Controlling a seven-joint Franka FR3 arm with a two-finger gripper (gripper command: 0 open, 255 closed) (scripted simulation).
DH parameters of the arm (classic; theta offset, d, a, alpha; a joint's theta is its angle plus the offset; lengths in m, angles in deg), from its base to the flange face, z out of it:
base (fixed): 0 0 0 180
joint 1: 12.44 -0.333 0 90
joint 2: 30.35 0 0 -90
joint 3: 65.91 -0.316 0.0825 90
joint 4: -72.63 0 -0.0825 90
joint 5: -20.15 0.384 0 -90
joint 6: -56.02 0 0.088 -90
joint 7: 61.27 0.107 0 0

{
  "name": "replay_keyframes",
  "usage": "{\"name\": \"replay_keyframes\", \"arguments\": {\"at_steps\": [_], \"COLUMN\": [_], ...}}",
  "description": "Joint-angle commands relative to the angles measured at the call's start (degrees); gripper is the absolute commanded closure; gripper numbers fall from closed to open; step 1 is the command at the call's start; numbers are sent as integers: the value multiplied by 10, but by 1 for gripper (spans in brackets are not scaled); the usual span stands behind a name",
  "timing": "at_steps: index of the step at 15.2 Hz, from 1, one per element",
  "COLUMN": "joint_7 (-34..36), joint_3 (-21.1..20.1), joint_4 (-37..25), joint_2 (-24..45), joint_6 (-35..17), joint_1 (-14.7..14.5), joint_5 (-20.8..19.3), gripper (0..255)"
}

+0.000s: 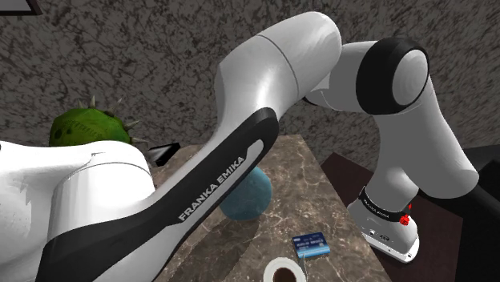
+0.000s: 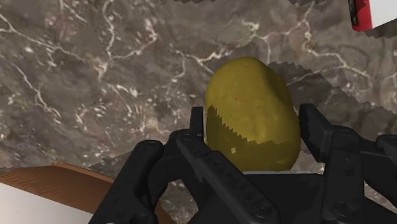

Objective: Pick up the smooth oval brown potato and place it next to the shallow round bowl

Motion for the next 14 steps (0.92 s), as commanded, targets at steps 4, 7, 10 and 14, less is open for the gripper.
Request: {"name": "replay_keyframes", "arguments": {"at_steps": [4,7,10,14], "joint_7": [2,2,1,2], "joint_3": [2,2,2,2], "joint_4": [12,12,9,12], "joint_2": [4,4,4,4], "joint_6": [-5,-5,-3,-5], "joint_1": [2,2,2,2], "joint_5": [-1,-1,-1,-1], "gripper": [255,255,0,0]}}
